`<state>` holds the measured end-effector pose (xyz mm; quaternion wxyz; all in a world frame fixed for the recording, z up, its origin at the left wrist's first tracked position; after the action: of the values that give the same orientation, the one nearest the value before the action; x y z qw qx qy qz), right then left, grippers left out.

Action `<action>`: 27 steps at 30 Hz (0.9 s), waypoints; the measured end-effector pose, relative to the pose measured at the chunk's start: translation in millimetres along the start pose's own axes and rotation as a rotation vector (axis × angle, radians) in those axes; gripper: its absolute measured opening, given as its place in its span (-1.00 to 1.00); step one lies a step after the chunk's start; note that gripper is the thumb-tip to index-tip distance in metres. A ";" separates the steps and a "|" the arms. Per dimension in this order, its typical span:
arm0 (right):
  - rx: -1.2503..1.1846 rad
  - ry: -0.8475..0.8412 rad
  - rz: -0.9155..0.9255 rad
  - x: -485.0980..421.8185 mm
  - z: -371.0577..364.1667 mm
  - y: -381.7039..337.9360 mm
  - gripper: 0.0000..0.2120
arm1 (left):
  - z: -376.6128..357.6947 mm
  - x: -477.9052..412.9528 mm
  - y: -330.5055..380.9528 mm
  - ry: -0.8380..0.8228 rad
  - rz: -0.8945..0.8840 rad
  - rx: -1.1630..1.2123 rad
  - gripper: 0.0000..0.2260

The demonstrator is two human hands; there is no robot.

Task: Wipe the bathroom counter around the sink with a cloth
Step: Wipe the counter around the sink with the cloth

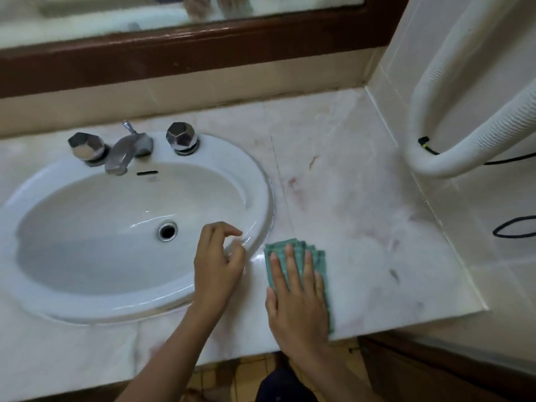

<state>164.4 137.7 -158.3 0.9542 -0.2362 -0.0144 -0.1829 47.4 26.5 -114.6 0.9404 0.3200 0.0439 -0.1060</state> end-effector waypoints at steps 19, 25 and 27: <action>0.080 -0.229 0.339 101.7 -154.1 -282.5 -0.40 | 276.1 190.8 -400.2 0.219 0.614 -0.378 -0.71; 0.060 -0.351 0.522 74.3 -188.1 -370.4 -0.45 | 300.0 169.3 -447.4 0.129 0.516 -0.432 -0.52; 0.068 -0.369 0.531 63.9 -197.6 -393.7 -0.45 | 301.5 157.7 -453.2 0.150 0.523 -0.402 -0.52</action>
<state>72.2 -297.7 -151.0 0.9573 -0.2290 -0.1309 0.1187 102.3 -535.0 -168.3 0.9742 0.1355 0.0493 0.1735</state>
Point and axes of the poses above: each hand's wrist, its own x-axis away from the middle knuckle, its own z-axis out of the back of the hand, y = z × x, the point moved 3 cm from there along -x, towards the middle knuckle, and after that the axes turned 15 degrees about -x, right-handed, at the moved point
